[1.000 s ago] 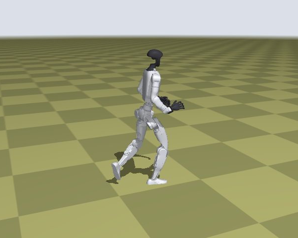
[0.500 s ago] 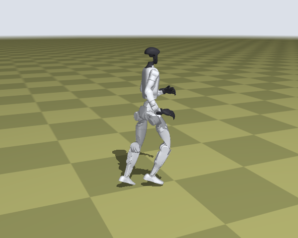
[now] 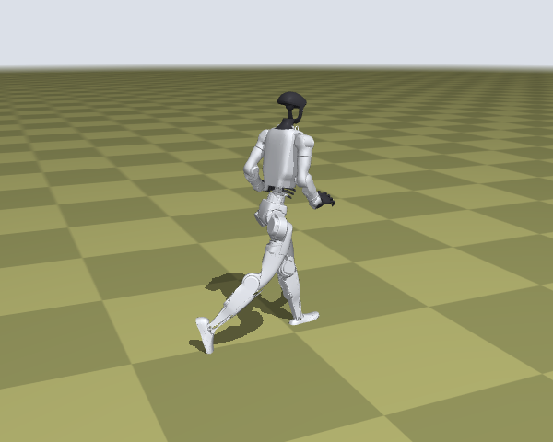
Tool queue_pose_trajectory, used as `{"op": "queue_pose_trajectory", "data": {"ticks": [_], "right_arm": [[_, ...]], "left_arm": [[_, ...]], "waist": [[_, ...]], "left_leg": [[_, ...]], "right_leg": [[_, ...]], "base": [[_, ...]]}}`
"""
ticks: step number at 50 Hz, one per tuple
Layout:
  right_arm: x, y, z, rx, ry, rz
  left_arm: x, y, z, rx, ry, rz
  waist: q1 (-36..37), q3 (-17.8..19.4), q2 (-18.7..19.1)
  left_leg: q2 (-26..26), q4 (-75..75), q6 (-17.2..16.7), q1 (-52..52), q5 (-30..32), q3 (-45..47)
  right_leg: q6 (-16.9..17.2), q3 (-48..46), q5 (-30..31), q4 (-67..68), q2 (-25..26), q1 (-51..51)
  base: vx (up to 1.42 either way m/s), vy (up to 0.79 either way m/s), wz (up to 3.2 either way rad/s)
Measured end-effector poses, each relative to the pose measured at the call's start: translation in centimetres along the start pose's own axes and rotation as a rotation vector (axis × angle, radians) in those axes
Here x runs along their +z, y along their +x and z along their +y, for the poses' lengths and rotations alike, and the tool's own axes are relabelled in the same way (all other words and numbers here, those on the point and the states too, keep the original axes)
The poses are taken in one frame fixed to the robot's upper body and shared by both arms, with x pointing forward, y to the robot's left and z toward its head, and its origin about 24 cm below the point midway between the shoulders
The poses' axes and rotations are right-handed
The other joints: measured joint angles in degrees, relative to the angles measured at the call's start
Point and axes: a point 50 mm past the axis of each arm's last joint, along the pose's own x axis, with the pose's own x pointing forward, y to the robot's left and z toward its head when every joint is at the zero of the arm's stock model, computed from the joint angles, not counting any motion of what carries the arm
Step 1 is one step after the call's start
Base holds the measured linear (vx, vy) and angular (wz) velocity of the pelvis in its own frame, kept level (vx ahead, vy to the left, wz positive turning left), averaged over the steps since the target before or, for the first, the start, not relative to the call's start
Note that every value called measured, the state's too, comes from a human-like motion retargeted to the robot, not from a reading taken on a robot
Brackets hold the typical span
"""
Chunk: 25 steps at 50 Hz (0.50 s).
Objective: Walk run
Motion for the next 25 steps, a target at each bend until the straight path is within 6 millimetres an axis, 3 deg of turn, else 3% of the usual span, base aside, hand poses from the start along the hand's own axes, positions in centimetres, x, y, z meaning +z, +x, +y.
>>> {"op": "queue_pose_trajectory", "data": {"ticks": [1, 2, 3, 4, 5, 7, 9, 10, 12, 13, 15, 17, 18, 20, 22, 23, 25], "right_arm": [[-0.8, -1.3, 0.3, 0.056, 0.015, 0.049], [-1.7, -3.0, 0.8, 0.128, 0.027, 0.107], [-2.7, -5.1, 1.5, 0.237, 0.036, 0.182], [-3.7, -7.7, 2.0, 0.314, 0.038, 0.288], [-4.5, -10.6, 2.3, 0.375, 0.037, 0.408], [-5.0, -13.8, 1.8, 0.381, 0.093, 0.521], [-5.7, -15.8, 0.3, 0.314, 0.137, 0.597], [-5.9, -16.3, -0.6, 0.255, 0.143, 0.623], [-6.3, -17.0, -2.5, 0.086, 0.147, 0.666], [-6.3, -16.9, -3.2, -0.015, 0.161, 0.680], [-6.1, -15.0, -4.6, -0.242, 0.230, 0.642], [-5.4, -10.2, -5.0, -0.308, 0.301, 0.476], [-4.8, -7.6, -5.0, -0.279, 0.311, 0.387], [-3.7, -3.3, -4.6, -0.201, 0.325, 0.258], [-2.4, 0.1, -4.5, -0.133, 0.390, 0.154], [-2.4, 0.4, -4.5, -0.126, 0.425, 0.165], [-2.1, 1.5, -4.7, -0.161, 0.486, 0.166]], "left_arm": [[0.5, 1.5, 0.0, -0.060, 0.043, -0.033], [1.0, 2.9, 0.0, -0.131, 0.091, -0.058], [1.4, 4.1, 0.1, -0.223, 0.146, -0.063], [1.8, 4.9, 0.4, -0.314, 0.197, -0.057], [2.1, 5.5, 0.7, -0.402, 0.245, -0.042], [2.8, 6.3, 0.8, -0.479, 0.280, -0.044], [4.0, 6.7, 1.0, -0.461, 0.283, -0.092], [4.8, 6.8, 1.2, -0.438, 0.289, -0.130], [6.1, 7.1, 0.7, -0.388, 0.263, -0.206], [6.7, 7.2, 0.4, -0.363, 0.250, -0.239], [8.0, 7.3, 0.2, -0.299, 0.249, -0.285], [9.1, 6.9, 1.4, -0.194, 0.288, -0.300], [9.0, 6.7, 1.6, -0.150, 0.287, -0.295], [7.1, 6.4, 0.6, -0.135, 0.234, -0.234], [3.7, 5.9, -0.8, -0.169, 0.156, -0.115], [1.9, 4.9, -1.6, -0.218, 0.111, -0.043], [-0.6, 3.0, -3.9, -0.357, 0.029, 0.056]], "waist": [[-2.0, -0.5, 1.1], [-4.1, -1.1, 1.8], [-6.3, -1.9, 1.8], [-7.5, -2.2, 2.6], [-8.1, -2.3, 3.7], [-15.0, -4.5, 6.1], [-21.9, -6.9, 7.3], [-24.8, -6.6, 8.6], [-30.4, -5.1, 11.5], [-32.8, -4.3, 12.8], [-39.2, -2.3, 12.3], [-40.2, -1.4, 8.4], [-39.6, -1.3, 6.2], [-37.7, -0.2, 2.0], [-31.1, -1.2, 0.4], [-27.8, -0.2, 0.1], [-18.7, -2.0, -1.7]], "left_leg": [[-2.0, 6.7, 7.7, -1.0, -1.5, -1.4], [-2.5, 13.9, 11.6, -2.0, -3.5, -3.3], [0.1, 22.0, 8.1, -3.3, -6.2, -5.9], [1.7, 26.6, 6.9, -0.7, -10.6, -6.6], [2.7, 29.4, 6.9, 3.9, -15.9, -6.2], [1.0, 25.5, 4.9, 11.9, -18.4, -9.1], [-0.6, 17.3, 2.9, 20.2, -13.3, -6.1], [-2.1, 12.2, 1.7, 25.1, -7.7, -6.1], [-1.3, 6.7, -3.1, 32.6, 8.2, -7.5], [-1.1, 4.9, -5.4, 35.1, 17.7, -8.0], [-1.4, 3.5, -7.5, 40.6, 28.7, -4.8], [-5.6, 6.7, -7.8, 43.2, 31.3, -2.6], [-7.1, 9.5, -7.6, 43.9, 30.2, 0.3], [-6.9, 20.5, -5.7, 44.9, 26.6, 6.8], [-8.6, 32.9, -3.7, 38.9, 23.4, 8.9], [-9.3, 41.1, -3.2, 34.3, 21.2, 4.5], [-8.6, 50.1, -2.5, 22.8, 14.1, 3.6]], "right_leg": [[1.5, -1.3, -0.2, 6.9, 0.6, -1.6], [3.1, -0.6, -0.3, 14.2, 2.0, -4.0], [4.7, 4.1, -0.4, 22.5, 5.2, -8.1], [4.8, 7.5, -2.9, 30.9, 7.8, -12.6], [4.1, 10.4, -6.6, 39.3, 10.3, -17.3], [0.0, 11.5, -16.2, 48.8, 8.3, -30.0], [-6.2, 9.9, -24.6, 48.5, 0.5, -40.1], [-10.0, 7.3, -27.8, 45.2, -3.1, -43.2], [-13.8, -1.7, -33.6, 33.9, -9.3, -46.4], [-14.4, -6.4, -35.3, 25.9, -10.3, -46.9], [-10.7, -0.4, -37.5, 8.5, -8.7, -49.1], [-8.9, 11.7, -39.2, -0.4, -7.6, -51.0], [-9.9, 15.1, -39.3, -1.0, -8.0, -51.2], [-14.8, 15.9, -26.0, 2.0, -11.2, -48.1], [-16.6, 19.7, -43.5, 15.7, -9.0, -47.1], [-15.2, 18.7, -49.1, 19.2, -11.3, -43.6], [-12.8, 17.8, -54.8, 17.7, -12.9, -35.4]], "base": [[1.80, -0.28, 1.35], [2.11, -0.39, 1.74], [2.76, -0.55, 1.27], [3.31, -0.72, 0.67], [2.95, -0.65, 0.33], [2.08, -0.35, 0.33], [2.29, -0.36, 0.23], [2.40, -0.39, 0.45], [1.74, -0.20, 0.66], [1.74, -0.26, 0.88], [1.84, -0.39, 1.03], [1.87, -0.42, -0.36], [2.12, -0.38, -0.78], [2.02, -0.26, -0.69], [2.63, -0.27, -0.84], [3.50, -0.31, -0.09], [3.08, -0.25, 0.10]]}}
